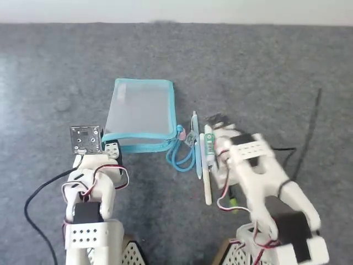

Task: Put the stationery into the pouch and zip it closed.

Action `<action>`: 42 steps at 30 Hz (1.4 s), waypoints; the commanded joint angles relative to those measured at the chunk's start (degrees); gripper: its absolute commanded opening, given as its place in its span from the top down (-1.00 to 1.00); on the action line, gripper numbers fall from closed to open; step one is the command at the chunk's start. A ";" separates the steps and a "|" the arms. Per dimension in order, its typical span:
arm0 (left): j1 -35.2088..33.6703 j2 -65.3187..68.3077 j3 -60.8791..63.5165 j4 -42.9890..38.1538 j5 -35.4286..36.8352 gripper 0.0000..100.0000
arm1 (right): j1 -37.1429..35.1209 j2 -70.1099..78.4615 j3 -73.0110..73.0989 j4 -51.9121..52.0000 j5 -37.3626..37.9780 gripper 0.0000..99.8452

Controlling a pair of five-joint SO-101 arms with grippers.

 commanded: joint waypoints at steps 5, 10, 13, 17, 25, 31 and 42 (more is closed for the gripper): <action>2.02 -0.70 -2.42 -0.70 0.70 0.98 | 4.88 -13.85 -16.26 10.15 6.15 0.99; 1.76 -0.70 -2.42 -0.62 0.70 0.98 | 5.41 -4.35 -18.90 5.41 6.07 0.99; 1.67 -0.70 -2.42 -0.62 0.70 0.98 | 5.49 2.77 -19.60 1.45 6.51 0.98; 1.67 -0.70 -2.42 -0.62 0.70 0.98 | 5.41 8.57 -19.69 -2.15 6.24 0.73; 1.67 -0.70 -2.42 -0.62 0.62 0.98 | 5.58 10.68 -19.43 -1.45 6.51 0.58; 1.67 -0.70 -2.51 -0.62 0.62 0.98 | 4.18 11.30 -16.26 0.48 6.51 0.59; 1.67 -0.70 -2.51 -0.53 0.62 0.98 | 4.44 11.21 -9.49 -6.29 6.07 0.89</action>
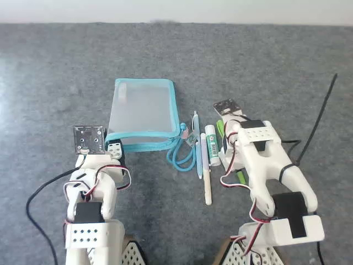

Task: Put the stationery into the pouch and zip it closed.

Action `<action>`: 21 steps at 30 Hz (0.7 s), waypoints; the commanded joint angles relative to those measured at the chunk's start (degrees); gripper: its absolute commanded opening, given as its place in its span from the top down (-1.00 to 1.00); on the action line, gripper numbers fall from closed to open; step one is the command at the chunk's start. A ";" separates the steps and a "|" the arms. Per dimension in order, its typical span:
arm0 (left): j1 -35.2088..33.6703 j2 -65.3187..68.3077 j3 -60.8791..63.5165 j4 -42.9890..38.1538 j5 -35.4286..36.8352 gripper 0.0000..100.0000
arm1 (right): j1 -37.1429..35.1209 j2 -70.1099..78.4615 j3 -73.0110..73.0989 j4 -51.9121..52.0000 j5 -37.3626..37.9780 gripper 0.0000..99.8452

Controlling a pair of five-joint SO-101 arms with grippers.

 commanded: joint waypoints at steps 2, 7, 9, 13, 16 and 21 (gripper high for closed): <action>0.00 -0.70 -2.51 -0.53 0.62 0.98 | 0.92 -0.92 -0.70 -0.22 0.26 0.97; 0.00 -0.70 -2.51 -0.09 0.62 0.98 | 5.93 -6.55 -5.98 8.31 0.70 0.98; 0.00 -0.70 -2.42 -0.09 0.62 0.98 | 6.90 -11.38 -7.82 12.88 0.79 0.98; 0.35 -0.62 -2.42 -0.18 0.62 0.98 | 4.62 -23.69 -11.87 24.48 4.04 0.98; 0.44 -0.53 -2.42 -0.26 0.62 0.98 | -2.68 -31.52 -16.35 34.77 4.92 0.98; 0.44 -0.53 -2.42 -0.26 0.62 0.98 | -21.93 -33.45 -21.10 42.77 3.43 0.98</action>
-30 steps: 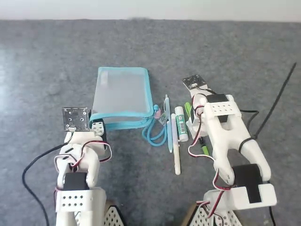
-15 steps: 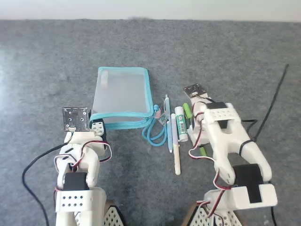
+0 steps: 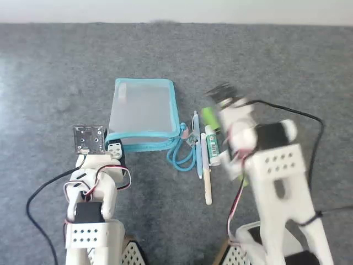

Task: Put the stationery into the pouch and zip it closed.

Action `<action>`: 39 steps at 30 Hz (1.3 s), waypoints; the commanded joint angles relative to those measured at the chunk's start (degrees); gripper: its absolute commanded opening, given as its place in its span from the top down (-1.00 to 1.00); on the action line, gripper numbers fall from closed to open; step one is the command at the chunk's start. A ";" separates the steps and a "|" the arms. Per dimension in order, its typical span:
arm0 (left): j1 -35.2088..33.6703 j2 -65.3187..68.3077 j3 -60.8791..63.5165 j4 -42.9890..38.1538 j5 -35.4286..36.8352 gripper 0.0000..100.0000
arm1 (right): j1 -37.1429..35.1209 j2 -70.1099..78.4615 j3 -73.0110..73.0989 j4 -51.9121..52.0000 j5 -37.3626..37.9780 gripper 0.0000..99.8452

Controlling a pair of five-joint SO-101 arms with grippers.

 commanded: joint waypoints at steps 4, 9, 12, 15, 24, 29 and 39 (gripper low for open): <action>0.44 -0.44 -2.42 -0.35 0.62 0.98 | -17.98 3.47 -4.66 3.21 -0.35 0.98; 0.44 -0.44 -2.42 -0.44 0.62 0.98 | -20.35 9.71 -7.82 3.21 -0.35 0.98; 0.44 -0.44 -2.42 -0.44 0.62 0.98 | -20.09 13.58 -11.25 3.21 -0.70 0.98; 0.53 -0.44 -2.42 -0.35 0.62 0.98 | -20.00 18.33 -17.23 3.21 -1.41 0.98; 2.99 -0.70 -1.54 -0.26 -1.14 0.98 | -20.00 42.59 -47.65 3.03 -5.89 0.98; 2.99 -0.70 -1.54 -0.26 -1.23 0.98 | -20.26 55.25 -62.68 2.42 -9.93 0.80; 2.90 -0.62 -1.54 -0.26 -1.23 0.98 | -20.18 49.54 -66.64 3.47 -12.48 0.49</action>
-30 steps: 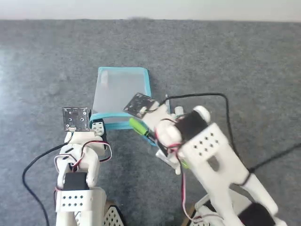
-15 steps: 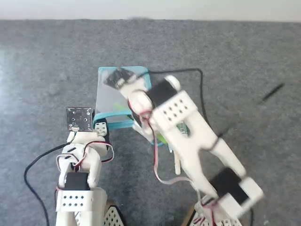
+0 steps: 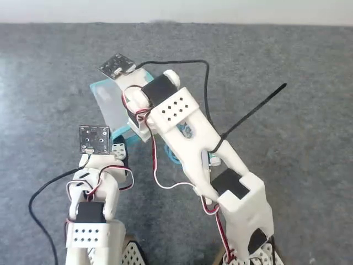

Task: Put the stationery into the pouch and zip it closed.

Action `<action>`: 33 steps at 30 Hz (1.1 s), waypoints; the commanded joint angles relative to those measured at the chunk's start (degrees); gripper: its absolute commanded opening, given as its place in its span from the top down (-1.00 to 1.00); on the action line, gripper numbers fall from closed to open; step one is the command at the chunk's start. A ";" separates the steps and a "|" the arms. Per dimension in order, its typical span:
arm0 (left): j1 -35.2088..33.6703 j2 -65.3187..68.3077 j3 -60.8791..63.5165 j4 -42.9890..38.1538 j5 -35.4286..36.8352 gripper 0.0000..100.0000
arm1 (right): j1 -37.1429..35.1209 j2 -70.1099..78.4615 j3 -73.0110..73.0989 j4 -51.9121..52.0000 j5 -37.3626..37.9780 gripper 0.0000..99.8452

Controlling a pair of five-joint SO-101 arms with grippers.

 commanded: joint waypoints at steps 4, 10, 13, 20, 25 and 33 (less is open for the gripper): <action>0.18 -0.62 -1.54 -0.26 -0.70 0.98 | 1.01 -20.44 8.18 2.33 -0.26 0.49; 0.18 -0.70 -1.54 -0.35 -0.70 0.98 | 4.09 -36.62 34.11 -1.71 -0.35 0.49; 0.09 -0.70 -1.54 -0.35 -0.70 0.98 | 9.27 -41.10 50.29 -7.69 -0.79 0.49; 0.18 -0.70 -1.54 -0.35 -0.70 0.98 | 17.80 -37.93 71.47 -28.09 -0.88 0.49; 0.09 -0.62 -1.54 -0.26 -0.70 0.98 | 17.89 -33.63 71.82 -34.07 -3.69 0.49; 0.09 -0.44 -1.45 -0.26 -0.79 0.98 | 20.35 -25.19 72.26 -40.31 -7.03 0.49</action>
